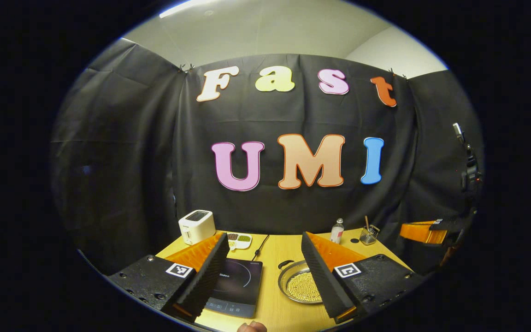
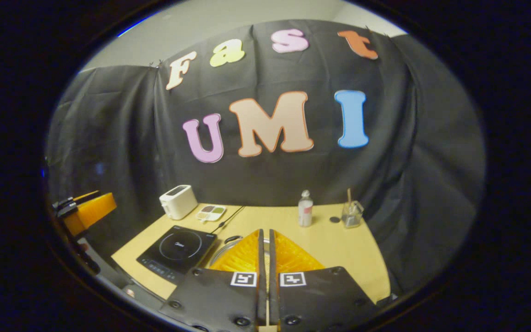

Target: First push the handle of the pot to place it horizontally, then grasp the pot with both hands and set it on the induction cooktop.

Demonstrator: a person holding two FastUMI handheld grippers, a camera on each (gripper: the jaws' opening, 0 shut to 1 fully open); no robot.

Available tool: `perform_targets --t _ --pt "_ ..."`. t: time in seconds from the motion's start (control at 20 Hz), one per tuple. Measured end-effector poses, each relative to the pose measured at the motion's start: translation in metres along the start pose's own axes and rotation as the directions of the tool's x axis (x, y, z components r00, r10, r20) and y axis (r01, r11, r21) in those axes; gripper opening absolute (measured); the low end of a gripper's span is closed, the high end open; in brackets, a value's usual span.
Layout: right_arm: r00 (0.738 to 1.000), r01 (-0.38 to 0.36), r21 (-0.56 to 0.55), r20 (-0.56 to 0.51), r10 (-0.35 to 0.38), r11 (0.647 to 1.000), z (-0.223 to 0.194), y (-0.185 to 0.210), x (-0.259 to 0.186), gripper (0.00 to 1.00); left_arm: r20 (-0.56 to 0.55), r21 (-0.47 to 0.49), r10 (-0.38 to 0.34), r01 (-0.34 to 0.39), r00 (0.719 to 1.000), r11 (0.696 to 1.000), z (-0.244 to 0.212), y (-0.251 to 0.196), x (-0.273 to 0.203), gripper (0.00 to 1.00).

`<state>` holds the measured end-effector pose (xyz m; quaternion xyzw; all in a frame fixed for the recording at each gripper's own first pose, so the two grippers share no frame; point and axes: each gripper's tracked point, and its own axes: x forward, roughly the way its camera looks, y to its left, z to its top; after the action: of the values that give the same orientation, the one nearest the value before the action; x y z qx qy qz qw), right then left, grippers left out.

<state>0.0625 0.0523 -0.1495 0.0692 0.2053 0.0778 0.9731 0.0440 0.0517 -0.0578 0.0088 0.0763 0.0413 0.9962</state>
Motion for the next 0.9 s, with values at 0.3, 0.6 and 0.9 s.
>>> perform_targets --t 0.3,0.6,0.9 --pt "0.982 -0.103 0.053 -0.155 0.110 0.993 -0.050 -0.022 0.040 0.00 -0.051 -0.001 0.045 -0.045 0.998 0.999 -0.006 -0.017 0.026 0.92" --pt "0.912 -0.225 0.106 -0.326 0.248 0.968 -0.118 -0.026 0.071 0.03 -0.145 0.012 0.100 -0.100 0.984 0.995 -0.028 -0.023 0.035 0.96" --pt "0.829 -0.278 0.154 -0.460 0.318 0.948 -0.179 -0.017 0.078 0.02 -0.225 0.021 0.118 -0.116 0.967 0.993 -0.048 -0.025 0.043 0.93"
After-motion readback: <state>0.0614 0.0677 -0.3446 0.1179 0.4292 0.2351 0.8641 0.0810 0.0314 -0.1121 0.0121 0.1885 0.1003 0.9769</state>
